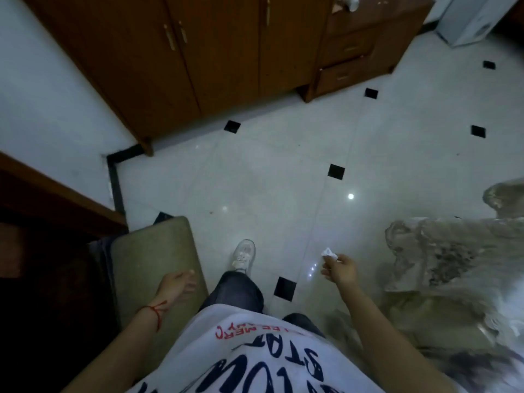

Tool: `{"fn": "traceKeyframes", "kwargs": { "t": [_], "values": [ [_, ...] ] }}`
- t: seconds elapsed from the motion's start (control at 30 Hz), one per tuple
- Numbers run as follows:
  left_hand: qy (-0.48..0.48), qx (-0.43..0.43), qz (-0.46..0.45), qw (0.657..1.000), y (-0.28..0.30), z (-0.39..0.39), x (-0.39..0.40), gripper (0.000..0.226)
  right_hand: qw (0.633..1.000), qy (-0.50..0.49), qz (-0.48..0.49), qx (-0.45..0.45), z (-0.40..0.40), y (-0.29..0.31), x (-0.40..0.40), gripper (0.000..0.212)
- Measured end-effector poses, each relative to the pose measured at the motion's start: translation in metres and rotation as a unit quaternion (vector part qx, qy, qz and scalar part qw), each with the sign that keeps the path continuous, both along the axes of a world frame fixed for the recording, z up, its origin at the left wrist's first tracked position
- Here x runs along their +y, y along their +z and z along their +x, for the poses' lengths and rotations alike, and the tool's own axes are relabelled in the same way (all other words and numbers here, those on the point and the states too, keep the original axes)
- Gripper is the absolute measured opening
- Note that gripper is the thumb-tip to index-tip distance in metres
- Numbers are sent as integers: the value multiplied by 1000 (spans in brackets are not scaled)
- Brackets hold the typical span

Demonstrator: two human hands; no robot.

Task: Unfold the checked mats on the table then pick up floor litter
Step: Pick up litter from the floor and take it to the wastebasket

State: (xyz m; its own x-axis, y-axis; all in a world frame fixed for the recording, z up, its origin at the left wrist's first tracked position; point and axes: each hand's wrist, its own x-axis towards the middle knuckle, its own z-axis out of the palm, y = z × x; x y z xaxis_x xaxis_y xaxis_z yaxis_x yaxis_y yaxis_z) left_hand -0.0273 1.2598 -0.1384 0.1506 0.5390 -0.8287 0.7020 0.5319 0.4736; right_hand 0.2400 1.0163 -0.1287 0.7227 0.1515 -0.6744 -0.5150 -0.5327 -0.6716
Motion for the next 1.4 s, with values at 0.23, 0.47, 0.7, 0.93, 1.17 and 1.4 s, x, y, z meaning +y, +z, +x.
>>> {"fn": "traceKeyframes", "kwargs": {
  "t": [0.23, 0.47, 0.7, 0.93, 1.17, 1.4],
  "values": [
    [-154, -15, 1, 988, 5, 169, 121, 26, 985, -165, -32, 33, 54, -5, 31, 35],
    [-343, -55, 36, 937, 32, 361, 172, 26, 949, -307, -29, 62, 76, -5, 46, 36],
    [-440, -90, 26, 893, 35, 521, 133, 27, 908, -409, -69, 54, 122, -17, 36, 28],
    [-483, -75, 11, 872, 26, 646, 89, 18, 875, -479, -2, 71, 250, -21, 13, 19],
    [-475, -35, 31, 879, 25, 761, 78, 18, 890, -456, 11, 8, 436, 4, -23, 36],
    [-486, -21, 27, 873, 9, 902, 55, 19, 886, -463, 4, -7, 586, 4, -48, 30]
  ]
}}
